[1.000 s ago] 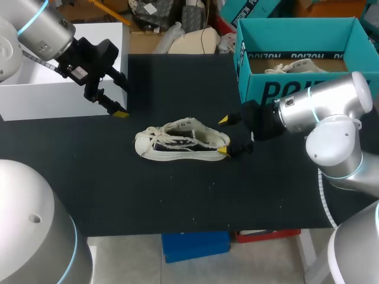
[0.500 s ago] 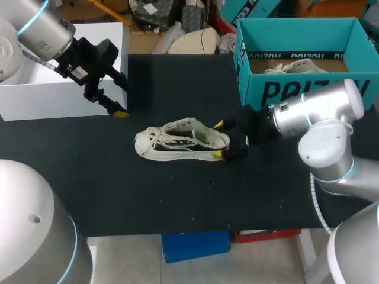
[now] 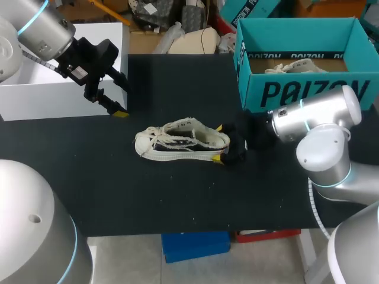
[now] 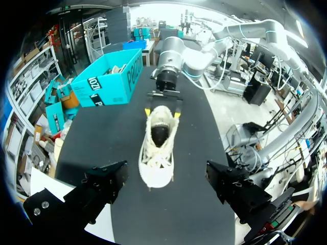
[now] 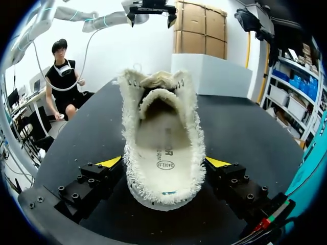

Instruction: Take the shoe out of the shoebox, open the shoe tongue, remove and reinsert the insole, then place the shoe into the shoebox

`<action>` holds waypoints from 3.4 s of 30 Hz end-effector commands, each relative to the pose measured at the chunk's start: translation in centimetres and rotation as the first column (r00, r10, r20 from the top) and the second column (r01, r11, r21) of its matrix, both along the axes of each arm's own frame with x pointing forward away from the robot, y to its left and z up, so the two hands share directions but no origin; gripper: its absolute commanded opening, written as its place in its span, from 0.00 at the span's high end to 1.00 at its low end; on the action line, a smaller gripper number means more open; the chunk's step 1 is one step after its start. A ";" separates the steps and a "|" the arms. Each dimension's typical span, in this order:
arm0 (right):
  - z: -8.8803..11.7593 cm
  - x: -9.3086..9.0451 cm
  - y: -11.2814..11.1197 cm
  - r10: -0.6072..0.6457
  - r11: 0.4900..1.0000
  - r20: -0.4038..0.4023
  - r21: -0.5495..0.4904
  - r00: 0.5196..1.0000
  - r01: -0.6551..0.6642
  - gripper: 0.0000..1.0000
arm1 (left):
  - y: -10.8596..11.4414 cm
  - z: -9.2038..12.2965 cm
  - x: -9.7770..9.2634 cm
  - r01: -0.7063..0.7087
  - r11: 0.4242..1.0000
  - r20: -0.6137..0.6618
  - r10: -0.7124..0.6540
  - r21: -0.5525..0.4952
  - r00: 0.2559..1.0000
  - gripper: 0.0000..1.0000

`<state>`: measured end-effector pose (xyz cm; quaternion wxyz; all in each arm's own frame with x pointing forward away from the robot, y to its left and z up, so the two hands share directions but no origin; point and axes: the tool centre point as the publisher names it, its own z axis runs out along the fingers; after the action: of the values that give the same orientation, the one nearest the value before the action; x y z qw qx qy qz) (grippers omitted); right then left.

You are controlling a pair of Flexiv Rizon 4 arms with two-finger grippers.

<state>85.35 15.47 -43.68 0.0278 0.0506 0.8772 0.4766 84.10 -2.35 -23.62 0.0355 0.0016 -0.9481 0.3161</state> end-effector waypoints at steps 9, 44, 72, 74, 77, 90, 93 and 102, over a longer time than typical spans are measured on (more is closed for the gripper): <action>-0.8 0.2 0.6 0.032 0.999 -0.019 0.024 0.999 -0.032 1.00 | 0.0 -0.2 0.0 0.000 1.000 0.003 0.000 -0.001 1.000 0.00; -0.8 0.2 0.6 0.032 0.999 -0.019 0.024 0.999 -0.032 1.00 | -4.8 1.3 -1.6 -0.303 0.856 -0.066 0.361 0.419 0.930 0.00; -0.8 0.2 0.6 0.032 0.999 -0.019 0.024 0.999 -0.032 1.00 | -8.1 -1.2 2.4 -0.742 -0.069 0.080 0.997 0.667 -0.021 0.00; -0.8 0.2 0.6 0.032 0.999 -0.019 0.024 0.999 -0.032 1.00 | -9.0 -1.3 2.3 -0.753 -0.164 0.092 0.986 0.638 -0.136 0.00; -0.8 0.2 0.6 0.032 0.999 -0.019 0.024 0.999 -0.032 1.00 | -10.2 -1.8 1.8 -0.769 -0.252 0.129 0.967 0.588 -0.219 0.00; -0.8 0.2 0.6 0.032 0.999 -0.019 0.024 0.999 -0.032 1.00 | -12.8 -6.3 0.3 -0.794 -0.301 0.276 0.945 0.528 -0.175 0.00; -0.8 0.2 0.6 0.032 0.999 -0.019 0.024 0.999 -0.032 1.00 | -13.1 -7.1 0.1 -0.804 -0.272 0.283 0.949 0.529 -0.135 0.00; -0.8 0.2 0.6 0.032 0.999 -0.019 0.024 0.999 -0.032 1.00 | -13.7 -8.4 0.1 -0.815 -0.196 0.291 0.956 0.545 -0.035 0.00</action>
<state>85.39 15.75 -43.98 0.0112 0.0409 0.8720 0.4876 83.86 -15.52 -31.51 -0.0863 0.7269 -0.6792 -0.0536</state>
